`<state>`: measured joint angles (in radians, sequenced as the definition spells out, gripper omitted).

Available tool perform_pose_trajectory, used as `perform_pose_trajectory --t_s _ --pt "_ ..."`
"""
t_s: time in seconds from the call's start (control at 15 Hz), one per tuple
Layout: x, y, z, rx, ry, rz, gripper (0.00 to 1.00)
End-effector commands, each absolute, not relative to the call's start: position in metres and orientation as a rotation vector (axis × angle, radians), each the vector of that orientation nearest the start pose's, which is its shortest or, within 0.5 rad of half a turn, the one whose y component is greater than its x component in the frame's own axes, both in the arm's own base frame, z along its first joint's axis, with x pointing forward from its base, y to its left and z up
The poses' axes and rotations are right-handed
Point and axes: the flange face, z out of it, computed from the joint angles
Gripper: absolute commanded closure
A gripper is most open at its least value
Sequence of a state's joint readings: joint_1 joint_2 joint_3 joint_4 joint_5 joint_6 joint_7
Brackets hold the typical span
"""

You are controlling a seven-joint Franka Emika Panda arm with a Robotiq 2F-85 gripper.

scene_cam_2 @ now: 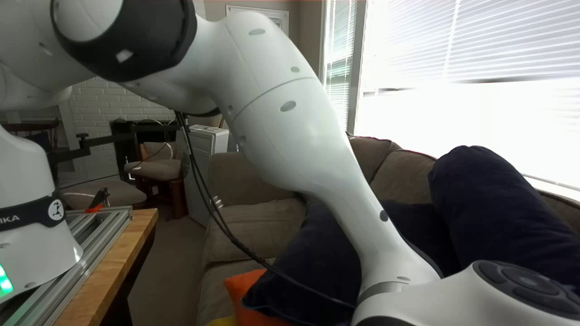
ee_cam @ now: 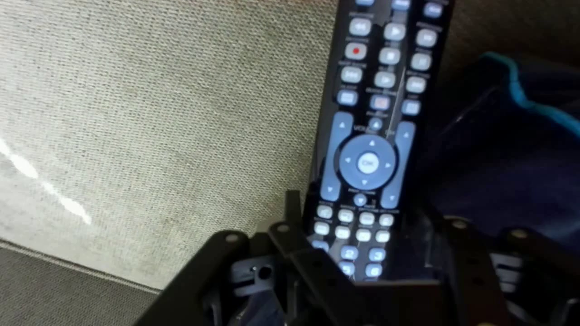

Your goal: Put the black remote control on the dark blue pillow.

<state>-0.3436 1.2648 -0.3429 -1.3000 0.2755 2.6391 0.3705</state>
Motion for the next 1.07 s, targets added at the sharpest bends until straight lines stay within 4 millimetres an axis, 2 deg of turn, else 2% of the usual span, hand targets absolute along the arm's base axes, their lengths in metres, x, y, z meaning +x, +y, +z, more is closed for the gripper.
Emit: perform_pose_trajectory --t_s 0.0,0.47,1.0 --pt "0.575 -0.405 0.037 -2.943 1.581 -0.108 0.68" --pt "0.578 -0.378 0.088 -3.006 1.441 -0.064 0.68" --pt "0.580 -0.349 0.185 -3.012 1.250 -0.094 0.68"
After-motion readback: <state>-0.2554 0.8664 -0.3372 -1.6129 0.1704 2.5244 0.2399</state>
